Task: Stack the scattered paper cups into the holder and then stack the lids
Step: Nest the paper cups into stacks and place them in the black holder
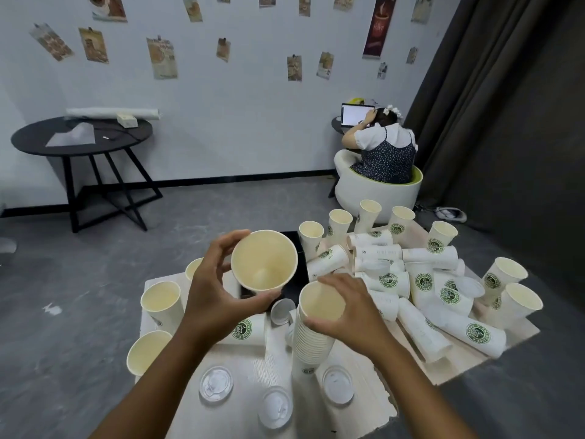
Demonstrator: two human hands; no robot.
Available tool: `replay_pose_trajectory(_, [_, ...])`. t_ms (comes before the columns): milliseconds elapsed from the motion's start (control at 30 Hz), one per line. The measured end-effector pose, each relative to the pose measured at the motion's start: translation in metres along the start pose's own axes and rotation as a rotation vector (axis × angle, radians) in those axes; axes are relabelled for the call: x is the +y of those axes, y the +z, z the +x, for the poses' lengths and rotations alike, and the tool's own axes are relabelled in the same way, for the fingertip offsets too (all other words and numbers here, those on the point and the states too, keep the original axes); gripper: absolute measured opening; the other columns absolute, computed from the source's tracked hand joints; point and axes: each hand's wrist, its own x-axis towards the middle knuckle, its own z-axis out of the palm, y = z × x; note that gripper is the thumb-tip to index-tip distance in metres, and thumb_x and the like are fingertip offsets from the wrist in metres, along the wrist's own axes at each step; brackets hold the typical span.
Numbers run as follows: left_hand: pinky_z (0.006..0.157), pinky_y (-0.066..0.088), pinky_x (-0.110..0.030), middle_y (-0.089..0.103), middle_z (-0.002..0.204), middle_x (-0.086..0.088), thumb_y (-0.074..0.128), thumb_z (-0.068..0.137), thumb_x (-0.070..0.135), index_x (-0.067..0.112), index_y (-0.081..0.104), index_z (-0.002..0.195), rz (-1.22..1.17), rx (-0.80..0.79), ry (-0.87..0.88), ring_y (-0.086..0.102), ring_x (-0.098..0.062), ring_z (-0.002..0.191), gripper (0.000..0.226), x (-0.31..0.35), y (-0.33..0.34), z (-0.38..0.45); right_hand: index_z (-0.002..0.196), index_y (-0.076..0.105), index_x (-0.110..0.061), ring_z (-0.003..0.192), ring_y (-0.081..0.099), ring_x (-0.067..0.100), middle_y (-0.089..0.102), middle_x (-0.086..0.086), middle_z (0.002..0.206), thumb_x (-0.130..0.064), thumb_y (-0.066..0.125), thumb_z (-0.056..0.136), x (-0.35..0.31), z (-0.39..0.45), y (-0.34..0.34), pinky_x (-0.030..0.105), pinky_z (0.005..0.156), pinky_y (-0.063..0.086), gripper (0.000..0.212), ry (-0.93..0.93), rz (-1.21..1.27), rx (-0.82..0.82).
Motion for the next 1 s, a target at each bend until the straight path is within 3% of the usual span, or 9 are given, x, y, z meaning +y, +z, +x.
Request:
replay_pose_trajectory(100, [0.105, 0.053, -0.043, 0.062, 0.138, 0.009, 0.094, 0.053, 0.047, 0.031, 0.052, 0.138, -0.031, -0.015, 0.012, 0.06, -0.024, 0.129, 0.096, 0.006, 0.008, 0.002, 0.137, 0.054, -0.041, 0.125, 0.038, 0.004, 0.045, -0.035, 0.132, -0.073, 0.079, 0.057, 0.014, -0.005, 0.016, 0.03, 0.109, 0.04, 0.089, 0.062, 0.029, -0.013])
replay_pose_trajectory(233, [0.102, 0.053, -0.031, 0.062, 0.137, 0.01, 0.094, 0.054, 0.043, 0.028, 0.052, 0.139, -0.087, -0.036, 0.039, 0.06, -0.023, 0.128, 0.096, 0.018, 0.018, 0.007, 0.139, 0.046, -0.052, 0.134, 0.037, -0.001, 0.041, -0.044, 0.134, -0.067, 0.085, 0.057, 0.012, -0.009, 0.01, 0.023, 0.105, 0.038, 0.092, 0.064, 0.169, 0.047])
replay_pose_trajectory(367, [0.095, 0.052, -0.017, 0.062, 0.133, 0.018, 0.093, 0.054, 0.039, 0.03, 0.051, 0.137, -0.158, -0.058, 0.07, 0.06, -0.019, 0.127, 0.093, 0.036, 0.029, 0.014, 0.139, 0.047, -0.055, 0.129, 0.052, 0.006, 0.053, -0.026, 0.143, -0.048, 0.089, 0.062, -0.005, -0.015, -0.019, 0.029, 0.099, 0.047, 0.088, 0.021, 0.346, 0.157])
replay_pose_trajectory(500, [0.094, 0.055, -0.02, 0.063, 0.134, 0.015, 0.094, 0.056, 0.038, 0.034, 0.053, 0.136, -0.171, -0.127, 0.078, 0.061, -0.02, 0.127, 0.09, 0.044, 0.047, 0.02, 0.14, 0.05, -0.05, 0.123, 0.058, 0.013, 0.06, -0.017, 0.137, -0.039, 0.089, 0.065, -0.017, -0.012, -0.042, 0.035, 0.097, 0.051, 0.086, -0.039, 0.407, 0.154])
replay_pose_trajectory(633, [0.098, 0.058, -0.039, 0.063, 0.136, 0.01, 0.094, 0.056, 0.044, 0.042, 0.054, 0.134, -0.128, -0.202, 0.004, 0.06, -0.028, 0.128, 0.088, 0.03, 0.072, 0.016, 0.132, 0.05, -0.054, 0.112, 0.059, 0.009, 0.063, -0.019, 0.124, -0.053, 0.088, 0.064, -0.01, -0.01, -0.039, 0.033, 0.092, 0.054, 0.077, 0.017, 0.378, 0.103])
replay_pose_trajectory(767, [0.103, 0.056, -0.046, 0.06, 0.142, 0.016, 0.095, 0.058, 0.047, 0.039, 0.052, 0.141, -0.012, -0.303, -0.078, 0.058, -0.018, 0.132, 0.094, -0.003, 0.084, 0.007, 0.141, 0.042, -0.051, 0.126, 0.053, 0.005, 0.054, -0.025, 0.136, -0.058, 0.085, 0.064, 0.003, -0.015, -0.028, 0.036, 0.1, 0.052, 0.088, 0.042, 0.357, 0.019])
replay_pose_trajectory(867, [0.103, 0.056, -0.035, 0.054, 0.145, 0.026, 0.093, 0.058, 0.056, 0.046, 0.048, 0.144, 0.073, -0.331, -0.118, 0.052, -0.006, 0.136, 0.098, -0.027, 0.086, -0.002, 0.148, 0.034, -0.052, 0.134, 0.047, 0.001, 0.046, -0.028, 0.148, -0.059, 0.087, 0.066, 0.013, -0.017, -0.027, 0.027, 0.101, 0.048, 0.099, 0.042, 0.334, 0.006])
replay_pose_trajectory(1000, [0.099, 0.055, -0.024, 0.054, 0.14, 0.032, 0.089, 0.059, 0.067, 0.058, 0.047, 0.139, 0.111, -0.342, -0.218, 0.053, 0.0, 0.131, 0.091, -0.051, 0.09, -0.011, 0.145, 0.038, -0.054, 0.132, 0.045, -0.005, 0.044, -0.032, 0.147, -0.056, 0.084, 0.069, 0.026, -0.013, -0.02, 0.023, 0.099, 0.046, 0.089, 0.085, 0.328, -0.015])
